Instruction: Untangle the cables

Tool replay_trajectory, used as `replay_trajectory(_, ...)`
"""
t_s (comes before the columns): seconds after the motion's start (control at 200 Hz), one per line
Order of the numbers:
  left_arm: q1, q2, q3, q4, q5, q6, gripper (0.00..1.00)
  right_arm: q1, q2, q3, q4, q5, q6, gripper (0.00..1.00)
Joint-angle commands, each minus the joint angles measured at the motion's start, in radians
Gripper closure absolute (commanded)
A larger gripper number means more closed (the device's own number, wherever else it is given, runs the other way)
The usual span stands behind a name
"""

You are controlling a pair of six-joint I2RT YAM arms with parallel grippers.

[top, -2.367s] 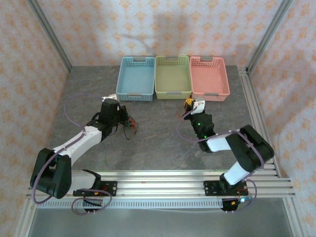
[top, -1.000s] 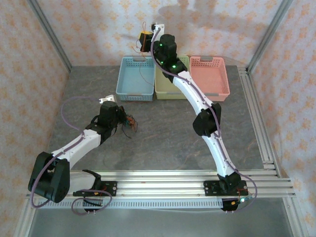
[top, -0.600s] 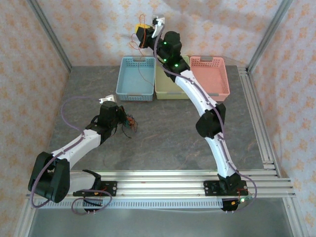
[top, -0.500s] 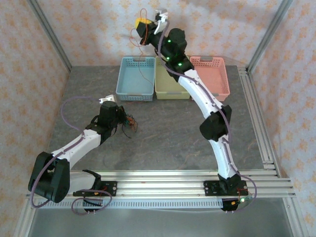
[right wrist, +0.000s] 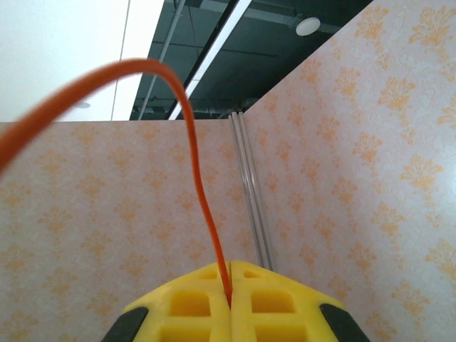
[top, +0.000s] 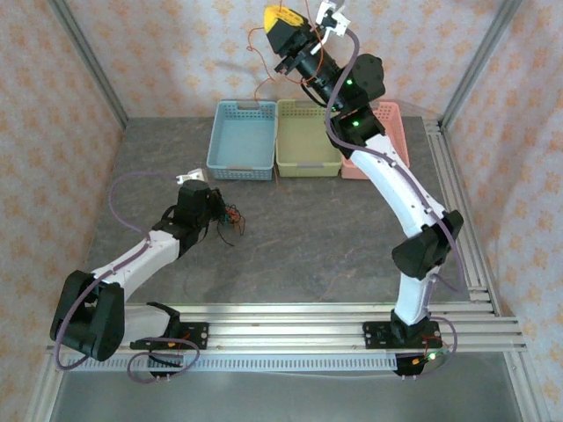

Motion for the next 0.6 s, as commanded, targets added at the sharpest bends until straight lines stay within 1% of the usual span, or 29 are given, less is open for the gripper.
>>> replay_trajectory(0.0,-0.007,-0.013,0.0,0.026,-0.035,-0.013,1.0,0.003,-0.071,-0.043,0.09,-0.032,0.017,1.0)
replay_trajectory(0.09,-0.007,-0.011,0.003,0.025,-0.033,-0.013,1.0,0.003,-0.044,-0.001,0.032,-0.008,-0.031,1.0)
replay_trajectory(0.2,-0.007,-0.014,0.001,0.028,-0.033,-0.013,1.0,0.001,0.059,0.127,-0.03,0.0,-0.055,1.0)
replay_trajectory(0.31,-0.008,-0.016,-0.002,0.028,-0.035,-0.013,1.0,-0.003,0.217,0.364,-0.125,-0.004,-0.062,1.0)
replay_trajectory(0.42,-0.008,-0.017,-0.002,0.03,-0.032,-0.013,1.0,-0.006,0.391,0.628,-0.196,0.05,-0.091,1.0)
replay_trajectory(0.485,-0.008,-0.017,-0.003,0.03,-0.035,-0.013,1.0,-0.008,0.458,0.717,-0.18,0.087,-0.122,1.0)
replay_trajectory(0.596,-0.008,-0.015,-0.002,0.029,-0.033,-0.013,1.0,-0.014,0.48,0.658,-0.024,0.176,-0.168,1.0)
